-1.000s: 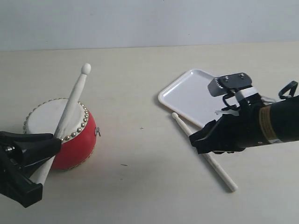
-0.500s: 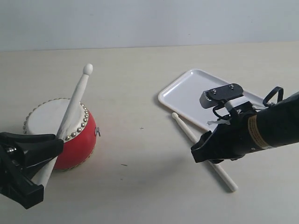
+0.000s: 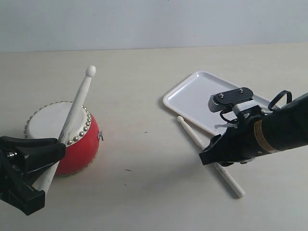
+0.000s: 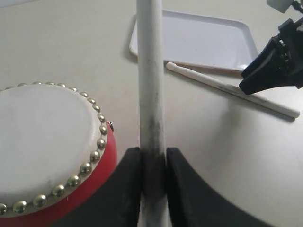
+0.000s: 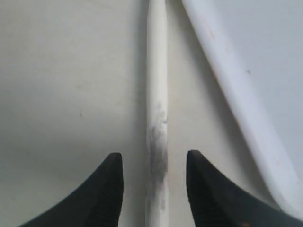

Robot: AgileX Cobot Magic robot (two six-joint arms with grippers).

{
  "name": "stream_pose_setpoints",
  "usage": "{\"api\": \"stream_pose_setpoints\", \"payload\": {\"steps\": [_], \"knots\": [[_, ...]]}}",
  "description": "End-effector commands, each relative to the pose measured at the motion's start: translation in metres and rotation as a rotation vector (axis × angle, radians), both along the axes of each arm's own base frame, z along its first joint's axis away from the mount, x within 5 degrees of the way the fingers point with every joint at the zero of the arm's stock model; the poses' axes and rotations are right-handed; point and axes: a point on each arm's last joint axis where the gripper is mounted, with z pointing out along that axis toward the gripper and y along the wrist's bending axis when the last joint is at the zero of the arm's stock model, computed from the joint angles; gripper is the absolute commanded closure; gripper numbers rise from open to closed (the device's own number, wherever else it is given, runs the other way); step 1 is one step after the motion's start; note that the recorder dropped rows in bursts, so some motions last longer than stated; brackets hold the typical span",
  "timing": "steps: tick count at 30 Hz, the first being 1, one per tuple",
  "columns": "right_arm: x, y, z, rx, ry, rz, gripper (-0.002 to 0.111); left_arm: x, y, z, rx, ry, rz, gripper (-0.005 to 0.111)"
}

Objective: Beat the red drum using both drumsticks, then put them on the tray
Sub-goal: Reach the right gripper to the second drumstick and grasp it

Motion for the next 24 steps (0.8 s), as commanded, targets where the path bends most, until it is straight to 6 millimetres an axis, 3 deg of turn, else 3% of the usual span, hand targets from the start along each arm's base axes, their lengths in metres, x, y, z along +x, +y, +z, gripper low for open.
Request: {"api": "stream_pose_setpoints", "payload": {"steps": [1, 9, 16, 24], "knots": [[0.007, 0.002, -0.008, -0.008, 0.02, 0.019, 0.067, 0.0, 0.0, -0.001, -0.008, 0.005, 0.004, 0.107], [0.009, 0.003, -0.036, -0.033, 0.113, 0.015, 0.072, 0.0, 0.0, -0.001, -0.006, 0.003, 0.001, 0.107], [0.005, 0.006, -0.047, -0.024, 0.155, 0.073, 0.107, 0.0, 0.0, -0.001, -0.004, 0.004, 0.002, 0.107], [0.004, 0.007, -0.048, -0.018, 0.16, 0.094, 0.108, 0.0, 0.0, -0.001, -0.004, 0.004, 0.002, 0.107]]}}
